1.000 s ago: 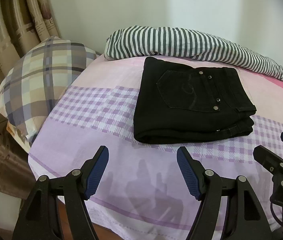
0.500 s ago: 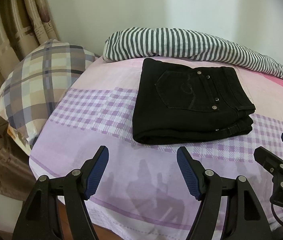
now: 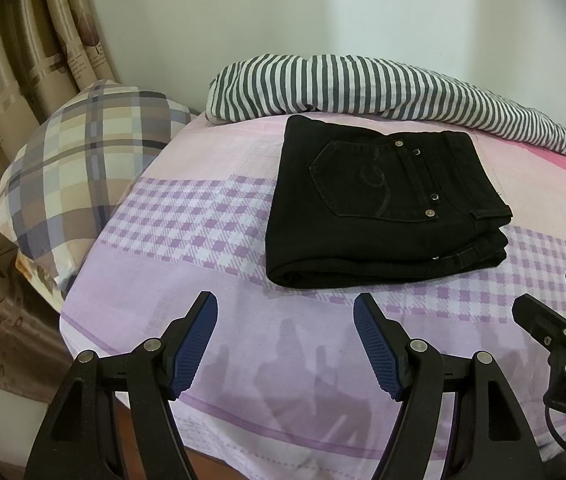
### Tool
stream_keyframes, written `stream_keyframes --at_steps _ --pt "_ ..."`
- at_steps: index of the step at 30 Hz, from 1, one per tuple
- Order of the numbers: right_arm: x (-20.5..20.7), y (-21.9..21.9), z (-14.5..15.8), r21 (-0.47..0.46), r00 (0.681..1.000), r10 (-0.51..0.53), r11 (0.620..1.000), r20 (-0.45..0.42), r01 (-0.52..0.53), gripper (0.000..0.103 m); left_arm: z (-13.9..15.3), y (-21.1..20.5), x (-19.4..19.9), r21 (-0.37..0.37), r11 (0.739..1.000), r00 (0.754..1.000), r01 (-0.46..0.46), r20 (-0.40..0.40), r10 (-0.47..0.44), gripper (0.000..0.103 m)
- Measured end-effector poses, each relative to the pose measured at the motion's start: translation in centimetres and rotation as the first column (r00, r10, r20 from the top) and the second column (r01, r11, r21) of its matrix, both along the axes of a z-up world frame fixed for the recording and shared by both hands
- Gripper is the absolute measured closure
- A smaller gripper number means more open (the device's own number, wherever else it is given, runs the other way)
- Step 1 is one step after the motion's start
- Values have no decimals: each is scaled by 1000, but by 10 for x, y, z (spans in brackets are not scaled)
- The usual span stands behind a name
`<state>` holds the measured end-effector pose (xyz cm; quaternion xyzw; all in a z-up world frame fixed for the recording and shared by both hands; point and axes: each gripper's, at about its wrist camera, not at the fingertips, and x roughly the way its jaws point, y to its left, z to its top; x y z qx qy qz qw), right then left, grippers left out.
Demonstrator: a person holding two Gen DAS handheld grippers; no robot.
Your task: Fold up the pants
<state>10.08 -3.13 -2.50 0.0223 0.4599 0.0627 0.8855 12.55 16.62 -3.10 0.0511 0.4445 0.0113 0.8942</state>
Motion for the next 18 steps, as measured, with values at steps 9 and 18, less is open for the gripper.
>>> stream_keyframes --at_steps 9,18 --pt "-1 -1 -2 3 1000 -5 1000 -5 5 7 0 0 -1 -1 1000 1000 1 1 -1 32" --pt "-2 -2 -3 6 1000 -9 1000 -7 9 7 0 1 2 0 1000 1000 9 2 -9 32"
